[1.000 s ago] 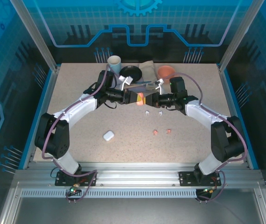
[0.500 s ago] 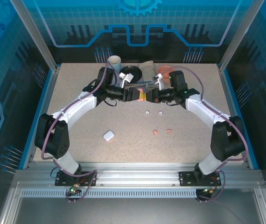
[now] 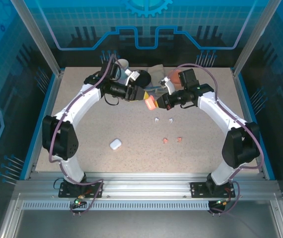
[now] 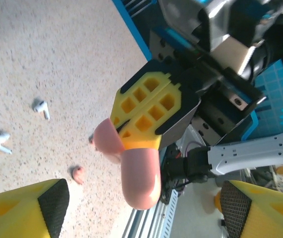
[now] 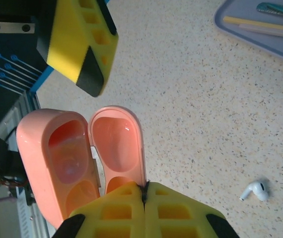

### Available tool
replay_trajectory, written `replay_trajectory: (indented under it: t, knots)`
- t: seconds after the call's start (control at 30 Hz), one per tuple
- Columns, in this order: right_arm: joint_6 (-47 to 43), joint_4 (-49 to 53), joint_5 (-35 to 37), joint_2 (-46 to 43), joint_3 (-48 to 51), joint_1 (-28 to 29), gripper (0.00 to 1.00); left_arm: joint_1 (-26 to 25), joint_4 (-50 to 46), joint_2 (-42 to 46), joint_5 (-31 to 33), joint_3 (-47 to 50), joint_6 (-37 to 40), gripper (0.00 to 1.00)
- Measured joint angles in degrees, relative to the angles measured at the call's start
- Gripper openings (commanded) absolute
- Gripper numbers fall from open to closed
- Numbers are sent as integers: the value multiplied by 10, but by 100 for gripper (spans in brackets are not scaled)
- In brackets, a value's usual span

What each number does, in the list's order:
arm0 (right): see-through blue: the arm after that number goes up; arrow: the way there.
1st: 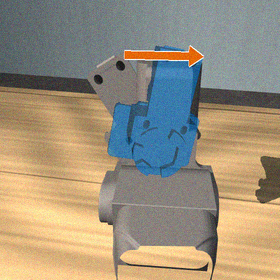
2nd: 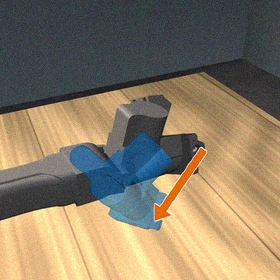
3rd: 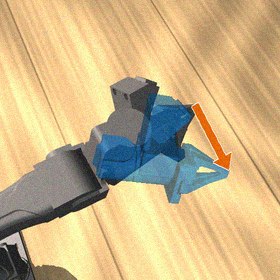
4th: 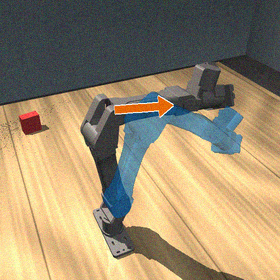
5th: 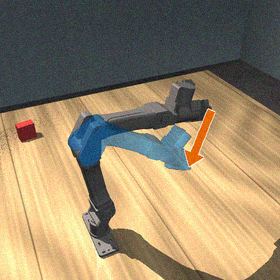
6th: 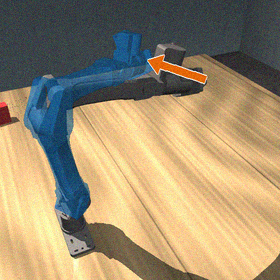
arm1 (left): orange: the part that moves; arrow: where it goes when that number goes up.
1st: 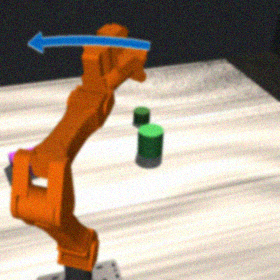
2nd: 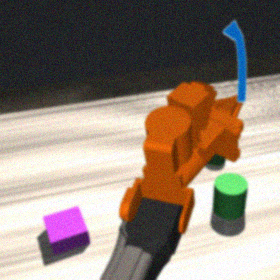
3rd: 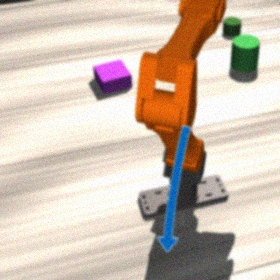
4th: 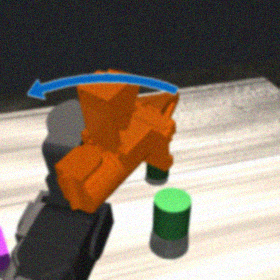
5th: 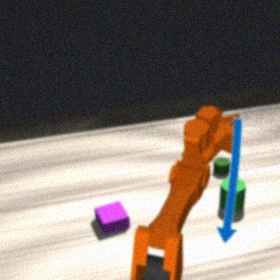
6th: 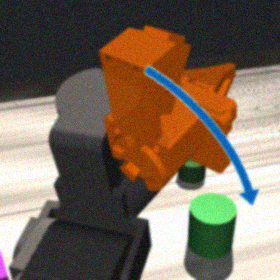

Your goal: Insert the wireless bluetooth earbuds into the charging case

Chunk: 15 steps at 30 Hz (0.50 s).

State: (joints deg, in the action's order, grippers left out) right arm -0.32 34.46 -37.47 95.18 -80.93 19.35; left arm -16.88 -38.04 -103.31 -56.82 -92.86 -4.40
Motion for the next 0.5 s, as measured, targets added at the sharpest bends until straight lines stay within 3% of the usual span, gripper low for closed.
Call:
replay_trajectory:
  t: [0.17, 0.5]
  knots:
    - [-43, 30, 1, 22, -2, 2, 0, 0, -59, -34, -7, -3, 33, 72]
    - [-77, 58, 12, 38, -25, 17, 0, -13, -82, -48, -16, -9, 47, 68]
